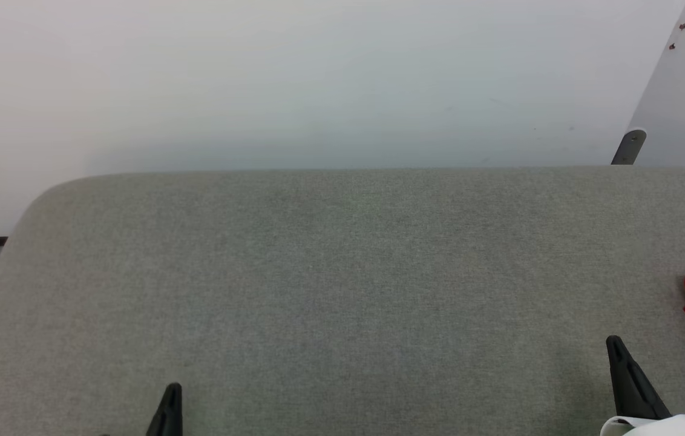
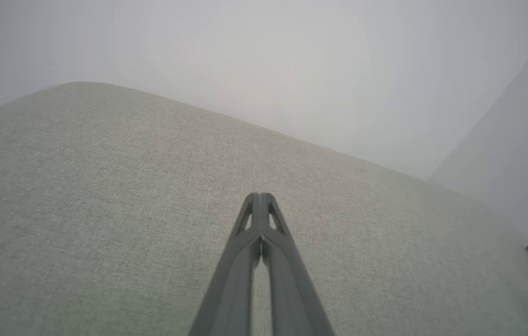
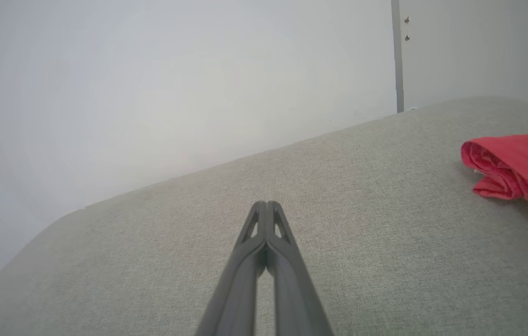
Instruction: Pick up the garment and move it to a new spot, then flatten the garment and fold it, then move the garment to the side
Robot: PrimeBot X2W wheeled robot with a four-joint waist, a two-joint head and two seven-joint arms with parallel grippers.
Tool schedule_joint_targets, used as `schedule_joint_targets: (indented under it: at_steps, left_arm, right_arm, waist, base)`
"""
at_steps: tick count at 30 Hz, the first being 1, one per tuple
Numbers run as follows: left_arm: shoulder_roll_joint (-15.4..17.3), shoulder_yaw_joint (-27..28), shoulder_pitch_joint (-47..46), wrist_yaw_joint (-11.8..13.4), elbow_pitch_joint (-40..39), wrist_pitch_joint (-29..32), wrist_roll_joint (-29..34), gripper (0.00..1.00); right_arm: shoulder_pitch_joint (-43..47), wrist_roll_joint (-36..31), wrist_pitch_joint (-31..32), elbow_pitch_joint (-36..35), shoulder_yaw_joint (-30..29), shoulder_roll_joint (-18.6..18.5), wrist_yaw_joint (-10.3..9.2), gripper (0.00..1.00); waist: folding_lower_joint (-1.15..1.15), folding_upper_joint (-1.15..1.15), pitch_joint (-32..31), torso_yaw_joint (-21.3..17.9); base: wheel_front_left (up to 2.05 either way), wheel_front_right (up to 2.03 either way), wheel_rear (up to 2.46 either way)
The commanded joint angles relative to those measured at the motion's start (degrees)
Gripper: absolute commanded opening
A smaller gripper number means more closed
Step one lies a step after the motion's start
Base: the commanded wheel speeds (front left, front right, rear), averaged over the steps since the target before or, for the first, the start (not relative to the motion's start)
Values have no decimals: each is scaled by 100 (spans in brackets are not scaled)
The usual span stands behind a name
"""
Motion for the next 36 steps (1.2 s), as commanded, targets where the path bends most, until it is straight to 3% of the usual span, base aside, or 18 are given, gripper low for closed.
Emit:
schedule_joint_targets:
  at_steps: [1, 36]
  left_arm:
    - [27, 21, -168, 2, -66, 33, -224, 0]
    - [-17, 123, -854, -8, 303, 771, -3175, 0]
  right_arm:
    - [-168, 196, 36, -65, -48, -9, 0, 0]
    - [-515, 2854, 696, 157, -339, 245, -2, 0]
  waist:
    - [0, 0, 3, -1]
    - [0, 0, 79, -37]
  base:
    - [0, 0, 0]
    - [0, 0, 0]
